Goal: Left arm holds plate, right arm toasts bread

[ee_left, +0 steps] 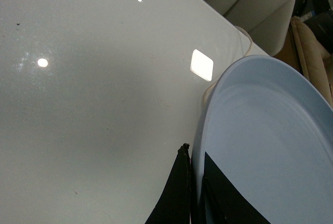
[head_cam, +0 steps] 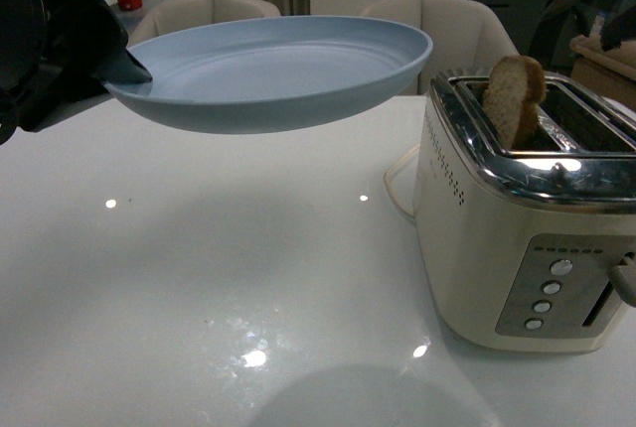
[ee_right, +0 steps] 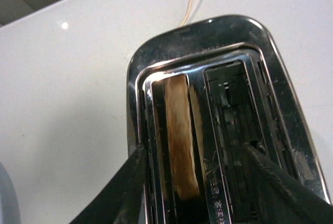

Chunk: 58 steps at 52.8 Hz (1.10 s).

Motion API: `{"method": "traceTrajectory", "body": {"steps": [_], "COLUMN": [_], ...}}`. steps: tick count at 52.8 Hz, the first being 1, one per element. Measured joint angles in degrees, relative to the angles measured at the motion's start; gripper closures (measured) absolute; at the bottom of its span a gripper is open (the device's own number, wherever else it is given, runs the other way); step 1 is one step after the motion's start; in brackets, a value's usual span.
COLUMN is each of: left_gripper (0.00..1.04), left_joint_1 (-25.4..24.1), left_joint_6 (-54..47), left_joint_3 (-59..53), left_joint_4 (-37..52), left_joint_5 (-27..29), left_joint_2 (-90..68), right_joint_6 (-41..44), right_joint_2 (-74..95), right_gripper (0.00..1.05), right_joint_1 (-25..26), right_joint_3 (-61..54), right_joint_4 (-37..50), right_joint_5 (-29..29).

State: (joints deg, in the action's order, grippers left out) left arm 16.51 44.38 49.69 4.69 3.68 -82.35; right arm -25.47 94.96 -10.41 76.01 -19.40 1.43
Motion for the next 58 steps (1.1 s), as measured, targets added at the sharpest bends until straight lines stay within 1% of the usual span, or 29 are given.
{"method": "traceTrajectory", "body": {"steps": [7, 11, 13, 14, 17, 22, 35, 41, 43, 47, 58], "left_gripper": [1.02, 1.02, 1.02, 1.02, 1.02, 1.02, 1.02, 1.02, 1.02, 1.02, 1.02], "left_joint_1": [0.00, 0.00, 0.00, 0.00, 0.00, 0.00, 0.00, 0.00, 0.00, 0.00, 0.00], "left_joint_6": [0.00, 0.00, 0.00, 0.00, 0.00, 0.00, 0.00, 0.00, 0.00, 0.00, 0.00], "left_joint_3": [0.00, 0.00, 0.00, 0.00, 0.00, 0.00, 0.00, 0.00, 0.00, 0.00, 0.00], "left_joint_4": [0.00, 0.00, 0.00, 0.00, 0.00, 0.00, 0.00, 0.00, 0.00, 0.00, 0.00], "left_joint_5": [-0.02, -0.02, -0.02, -0.02, -0.02, -0.02, -0.02, -0.02, -0.02, -0.02, -0.02], "left_joint_2": [0.00, 0.00, 0.00, 0.00, 0.00, 0.00, 0.00, 0.00, 0.00, 0.00, 0.00], "right_joint_6": [0.15, 0.31, 0.98, 1.29, 2.99, 6.93, 15.37, 17.40, 17.40, 17.51, 19.52], "right_joint_2": [-4.31, -7.50, -9.68, -10.69, -14.25, -19.34, -29.22, -33.62, -35.30, -37.83, -45.03], "right_gripper": [0.24, 0.13, 0.06, 0.04, 0.08, 0.06, 0.06, 0.06, 0.06, 0.06, 0.06], "right_joint_1": [0.00, 0.00, -0.02, -0.04, -0.02, -0.11, -0.81, -0.24, 0.44, 1.11, 1.86], "right_joint_3": [-3.93, -6.58, -8.37, -9.22, -12.11, -17.92, -31.95, -37.38, -39.39, -42.23, -44.83], "right_joint_4": [4.20, 6.12, 8.09, 9.14, 12.22, 17.05, 25.79, 26.43, 25.24, 24.65, 23.52], "right_joint_5": [1.31, 1.84, 2.93, 3.61, 5.31, 9.88, 15.69, 16.02, 14.75, 14.08, 14.01]}}
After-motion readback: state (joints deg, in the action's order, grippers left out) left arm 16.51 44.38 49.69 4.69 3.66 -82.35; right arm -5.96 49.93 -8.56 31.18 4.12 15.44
